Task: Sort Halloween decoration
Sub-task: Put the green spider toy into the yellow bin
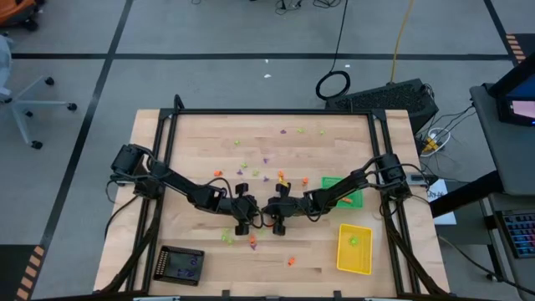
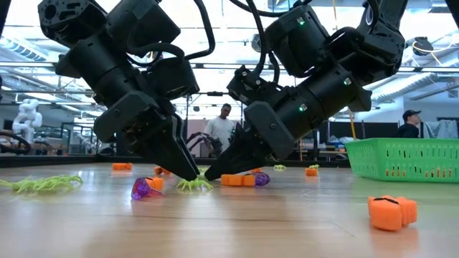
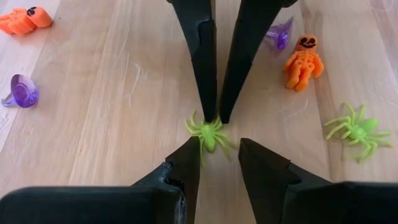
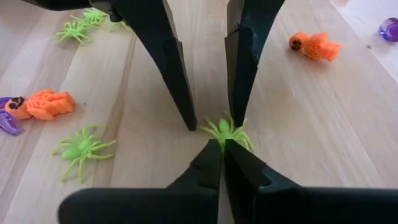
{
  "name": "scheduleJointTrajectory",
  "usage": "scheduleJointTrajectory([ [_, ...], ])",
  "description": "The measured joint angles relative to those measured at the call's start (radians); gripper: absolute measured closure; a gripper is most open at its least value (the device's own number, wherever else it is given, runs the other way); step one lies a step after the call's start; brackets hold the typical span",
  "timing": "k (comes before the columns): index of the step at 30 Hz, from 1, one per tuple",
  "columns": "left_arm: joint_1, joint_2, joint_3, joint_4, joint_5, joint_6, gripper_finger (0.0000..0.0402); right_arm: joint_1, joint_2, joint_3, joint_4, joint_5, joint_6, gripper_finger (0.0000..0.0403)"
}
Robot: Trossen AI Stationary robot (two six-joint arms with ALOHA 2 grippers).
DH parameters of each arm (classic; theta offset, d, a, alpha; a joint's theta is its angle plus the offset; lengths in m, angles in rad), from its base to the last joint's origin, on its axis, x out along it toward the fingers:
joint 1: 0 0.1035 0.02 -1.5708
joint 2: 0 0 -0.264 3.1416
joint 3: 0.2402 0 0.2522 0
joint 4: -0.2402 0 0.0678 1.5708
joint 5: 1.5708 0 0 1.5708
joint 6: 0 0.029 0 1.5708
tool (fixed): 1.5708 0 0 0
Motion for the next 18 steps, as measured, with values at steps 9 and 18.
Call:
scheduleJointTrajectory([
  [9,-0.002,-0.022,-0.002,-0.031,0.001,0.000,0.0286,0.000,-0.009,0.000,-0.008,0.000,-0.012,0.0402],
  [18,-0.056,-0.170,-0.004,-0.165,-0.078,-0.006,0.0286,0.001,-0.109,-0.002,-0.131,-0.001,-0.012,0.0403],
])
